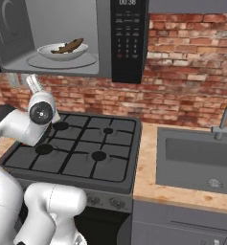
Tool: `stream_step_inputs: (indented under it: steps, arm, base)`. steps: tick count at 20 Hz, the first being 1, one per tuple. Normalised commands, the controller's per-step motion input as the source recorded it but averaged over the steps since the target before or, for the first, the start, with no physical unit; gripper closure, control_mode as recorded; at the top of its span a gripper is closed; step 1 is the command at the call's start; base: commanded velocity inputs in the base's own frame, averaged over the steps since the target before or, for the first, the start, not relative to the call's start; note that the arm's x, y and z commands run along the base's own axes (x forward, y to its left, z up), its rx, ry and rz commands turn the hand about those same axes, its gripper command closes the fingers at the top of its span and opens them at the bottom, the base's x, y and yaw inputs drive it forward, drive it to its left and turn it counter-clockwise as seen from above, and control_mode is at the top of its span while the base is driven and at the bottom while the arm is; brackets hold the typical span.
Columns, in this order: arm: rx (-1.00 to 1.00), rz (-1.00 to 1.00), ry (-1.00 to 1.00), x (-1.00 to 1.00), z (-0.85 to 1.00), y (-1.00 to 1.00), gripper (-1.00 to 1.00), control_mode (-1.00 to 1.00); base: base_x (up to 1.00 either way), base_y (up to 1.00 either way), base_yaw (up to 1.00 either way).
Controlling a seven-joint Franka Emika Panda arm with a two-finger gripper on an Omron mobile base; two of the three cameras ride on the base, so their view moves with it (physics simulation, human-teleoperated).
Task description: Remove the pear from the bowl and place it on the small plate. Then place the bowl with only the fish in the microwave, close the door, and press the start button to microwave the fish.
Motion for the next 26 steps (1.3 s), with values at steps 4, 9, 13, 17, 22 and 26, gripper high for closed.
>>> stream_step_inputs:
  steps: [4, 9, 13, 17, 22, 26]
  arm:
    - [-0.35, 0.00, 0.01, -0.29, -0.52, 0.05, -1.00, -1.00]
    - [-0.29, -0.12, -0.01, -0.25, 0.07, 0.00, -1.00, -1.00]
    - [-0.32, -0.18, 0.00, 0.00, 0.00, 0.05, -1.00, -1.00]
    - [-0.36, -0.20, 0.00, 0.00, 0.00, 0.06, -1.00, -1.00]
    - [-0.36, -0.21, 0.00, 0.00, -0.18, 0.01, -1.00, -1.00]
    - [-0.33, -0.20, 0.00, 0.00, -0.39, 0.00, -1.00, -1.00]
  base:
    - [0.00, 0.00, 0.00]
    - [0.00, 0.00, 0.00]
    - [0.00, 0.00, 0.00]
    - [0.00, 0.00, 0.00]
    - [0.00, 0.00, 0.00]
    - [0.00, 0.00, 0.00]
